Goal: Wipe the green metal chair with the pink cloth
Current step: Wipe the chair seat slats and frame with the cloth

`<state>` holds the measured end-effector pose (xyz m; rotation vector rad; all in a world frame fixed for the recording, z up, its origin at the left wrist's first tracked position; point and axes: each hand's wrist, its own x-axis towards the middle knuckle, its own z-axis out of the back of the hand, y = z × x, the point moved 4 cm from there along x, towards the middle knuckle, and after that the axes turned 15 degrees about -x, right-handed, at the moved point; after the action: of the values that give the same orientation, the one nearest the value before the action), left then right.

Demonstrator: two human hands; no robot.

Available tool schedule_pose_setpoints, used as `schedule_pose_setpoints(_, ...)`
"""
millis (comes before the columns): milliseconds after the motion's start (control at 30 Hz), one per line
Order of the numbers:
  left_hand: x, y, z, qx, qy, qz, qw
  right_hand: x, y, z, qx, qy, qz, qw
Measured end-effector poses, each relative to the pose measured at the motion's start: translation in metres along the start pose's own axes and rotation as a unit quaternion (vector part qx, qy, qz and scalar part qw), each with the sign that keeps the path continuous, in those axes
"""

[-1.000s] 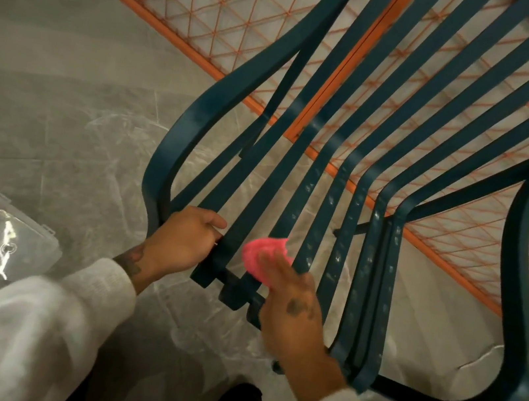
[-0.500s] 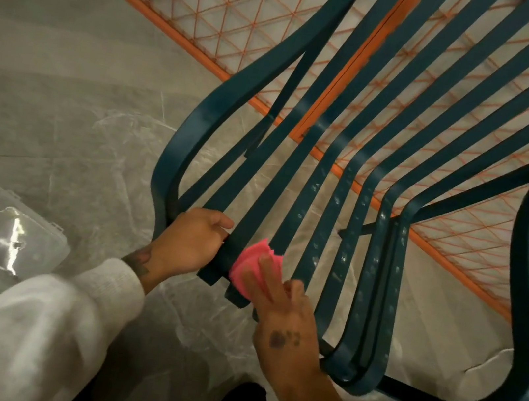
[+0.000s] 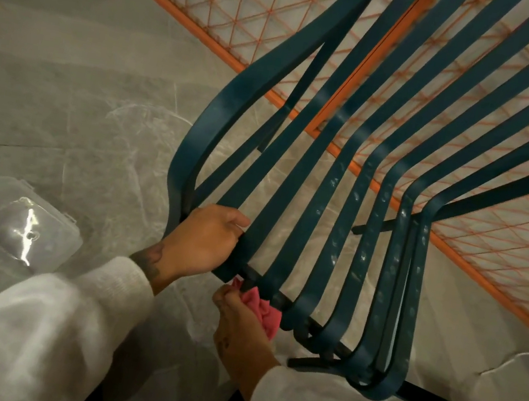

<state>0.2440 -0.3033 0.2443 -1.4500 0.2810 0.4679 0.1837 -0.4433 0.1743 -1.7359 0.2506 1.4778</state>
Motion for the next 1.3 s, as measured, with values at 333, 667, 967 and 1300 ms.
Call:
schedule_pose_setpoints(333, -0.003, -0.012, 0.003, 0.023, -0.017, -0.017, 0.999, -0.070, -0.047, -0.061, 0.444, -0.305, -0.159, 0.827)
schedule_pose_setpoints(667, 0.013, -0.060, -0.024, 0.134, -0.008, -0.097, 0.986, -0.098, -0.117, -0.173, 0.797, -0.255, -0.445, 0.320)
schedule_pose_setpoints(967, 0.061, -0.078, -0.053, 0.249, -0.042, -0.094, 0.963, -0.052, -0.150, -0.193, 0.751, -0.184, -0.447, 0.450)
schedule_pose_setpoints(1300, 0.075, -0.077, -0.049, 0.272, -0.054, -0.113, 0.954, -0.057, -0.110, -0.134, 0.716, -0.115, -0.406, 0.556)
